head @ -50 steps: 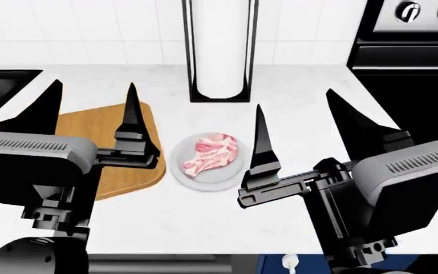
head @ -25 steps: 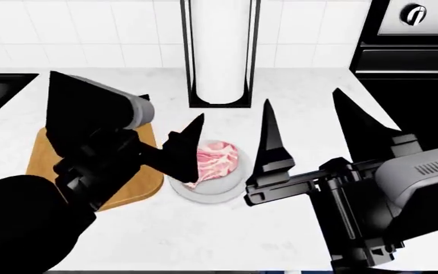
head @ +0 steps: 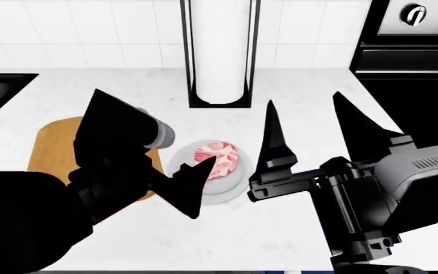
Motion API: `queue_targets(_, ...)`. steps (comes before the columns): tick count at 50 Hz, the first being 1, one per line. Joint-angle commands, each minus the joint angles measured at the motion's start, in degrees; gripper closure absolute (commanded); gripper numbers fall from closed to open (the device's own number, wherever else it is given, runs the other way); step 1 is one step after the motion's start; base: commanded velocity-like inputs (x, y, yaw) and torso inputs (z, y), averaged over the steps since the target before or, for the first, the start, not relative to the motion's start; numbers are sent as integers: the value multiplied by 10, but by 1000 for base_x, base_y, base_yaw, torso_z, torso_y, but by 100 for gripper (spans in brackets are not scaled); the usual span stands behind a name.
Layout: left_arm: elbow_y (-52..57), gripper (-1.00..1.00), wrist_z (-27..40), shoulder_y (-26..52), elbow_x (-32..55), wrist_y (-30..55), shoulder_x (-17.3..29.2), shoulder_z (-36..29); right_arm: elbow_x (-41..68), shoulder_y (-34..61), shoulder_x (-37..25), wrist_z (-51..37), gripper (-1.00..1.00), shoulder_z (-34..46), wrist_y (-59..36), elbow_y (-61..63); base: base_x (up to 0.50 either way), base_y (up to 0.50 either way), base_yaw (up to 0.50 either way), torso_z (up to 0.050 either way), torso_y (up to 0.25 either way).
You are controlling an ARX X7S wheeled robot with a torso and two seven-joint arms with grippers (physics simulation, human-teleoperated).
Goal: Pick the pork chop from the plate and place it on the cutting board. Then pick the condiment bottle from the cabinet and place it next to the cutting board.
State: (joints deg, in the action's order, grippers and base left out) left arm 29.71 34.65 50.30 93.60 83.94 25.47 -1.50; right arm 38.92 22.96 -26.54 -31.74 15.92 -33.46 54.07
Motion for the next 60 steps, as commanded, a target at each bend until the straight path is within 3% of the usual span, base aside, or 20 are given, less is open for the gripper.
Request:
queue_targets(1,-21,-100,-37,-10,-73,-5,2,-34,6,-2,-5,-7,-100,-2,4,-1,0,0,0,0,0)
queue_targets(27,-29,-100,-122,-26,-197,-55,21,-129,16,0,-9,-14,-100,1,9,-5,0,0,0,0,0)
queue_targets(60,-83,-100,-167,-31,-284,-111,25,-196,22,-3,-16,-20,-100,2,19,-7,0,0,0,0,0)
